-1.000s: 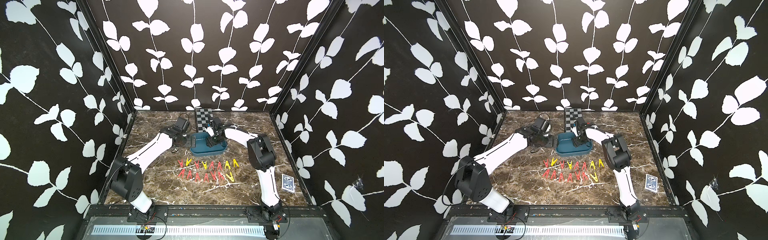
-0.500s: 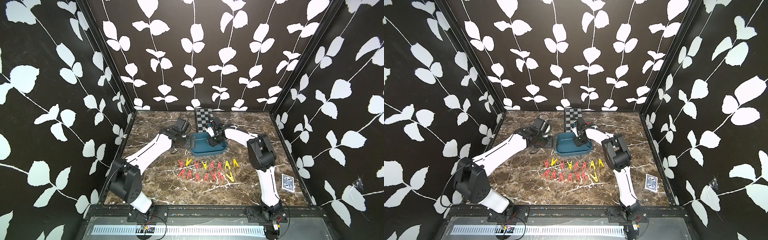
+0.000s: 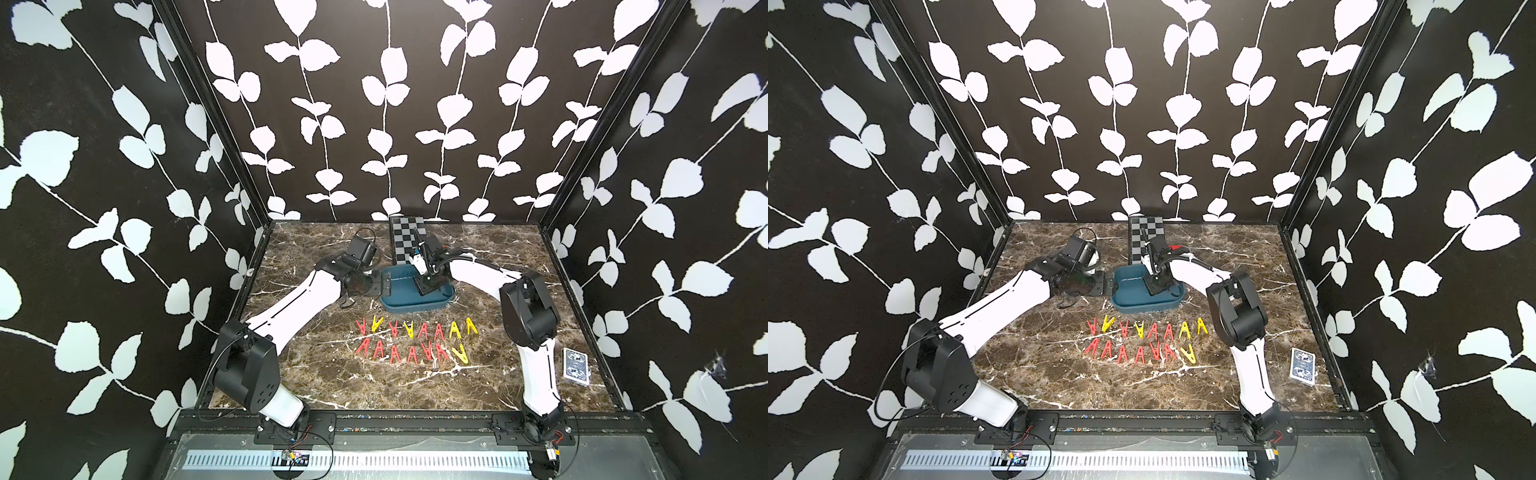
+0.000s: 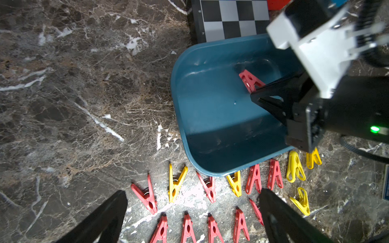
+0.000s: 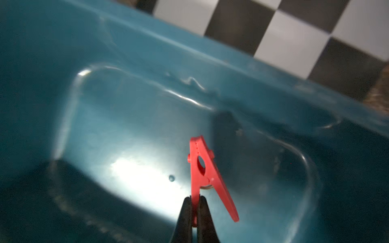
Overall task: Take the clothespins out of the storage box
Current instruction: Pick up the clothespin from the storage box, then place the clothespin at the center of the board.
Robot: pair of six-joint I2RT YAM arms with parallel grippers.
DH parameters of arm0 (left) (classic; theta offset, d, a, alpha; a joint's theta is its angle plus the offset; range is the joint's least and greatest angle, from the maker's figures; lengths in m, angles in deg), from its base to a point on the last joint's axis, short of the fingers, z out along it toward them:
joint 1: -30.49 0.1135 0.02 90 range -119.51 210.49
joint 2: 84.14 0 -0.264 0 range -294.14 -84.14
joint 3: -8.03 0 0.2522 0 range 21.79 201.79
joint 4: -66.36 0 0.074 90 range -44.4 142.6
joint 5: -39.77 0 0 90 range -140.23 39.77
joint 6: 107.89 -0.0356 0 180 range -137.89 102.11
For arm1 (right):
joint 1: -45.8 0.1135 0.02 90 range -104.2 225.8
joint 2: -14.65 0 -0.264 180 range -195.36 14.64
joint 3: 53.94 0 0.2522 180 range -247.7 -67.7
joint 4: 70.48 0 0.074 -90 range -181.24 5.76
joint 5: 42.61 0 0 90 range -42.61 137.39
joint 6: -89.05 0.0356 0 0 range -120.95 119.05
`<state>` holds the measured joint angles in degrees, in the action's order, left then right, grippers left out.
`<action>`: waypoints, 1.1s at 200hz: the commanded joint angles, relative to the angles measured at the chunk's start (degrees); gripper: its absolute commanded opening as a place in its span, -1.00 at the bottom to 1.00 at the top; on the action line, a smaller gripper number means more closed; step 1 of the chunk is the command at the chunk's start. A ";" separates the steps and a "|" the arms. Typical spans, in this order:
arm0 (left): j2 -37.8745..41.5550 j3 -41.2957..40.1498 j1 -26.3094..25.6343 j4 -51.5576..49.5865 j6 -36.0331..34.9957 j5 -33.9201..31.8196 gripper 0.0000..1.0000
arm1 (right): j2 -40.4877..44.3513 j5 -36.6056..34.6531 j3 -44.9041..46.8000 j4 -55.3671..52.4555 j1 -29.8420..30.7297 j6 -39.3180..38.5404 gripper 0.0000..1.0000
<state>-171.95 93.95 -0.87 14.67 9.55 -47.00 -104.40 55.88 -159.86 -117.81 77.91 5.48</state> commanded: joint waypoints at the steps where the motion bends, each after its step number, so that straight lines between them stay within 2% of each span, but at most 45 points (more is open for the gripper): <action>1: 2.75 -0.79 0.34 1.55 -0.16 2.29 0.98 | 5.29 -0.11 1.46 0.09 0.31 3.68 -1.00; 80: 0.69 0.52 0.33 5.83 -1.44 9.89 0.98 | 22.15 -3.42 16.56 2.70 0.33 13.16 -1.00; 133: -2.47 3.23 0.16 7.25 -1.72 13.27 0.98 | 35.73 -6.19 31.70 2.46 0.42 19.30 -1.00; 220: -6.20 5.89 -0.48 8.01 -1.72 14.99 0.98 | 51.45 -7.62 50.83 1.26 1.89 30.36 -1.00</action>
<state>-178.20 98.15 -0.97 22.12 8.59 -33.04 -55.77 49.70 -112.58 -115.99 78.79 30.77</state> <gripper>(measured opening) 0.989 0.052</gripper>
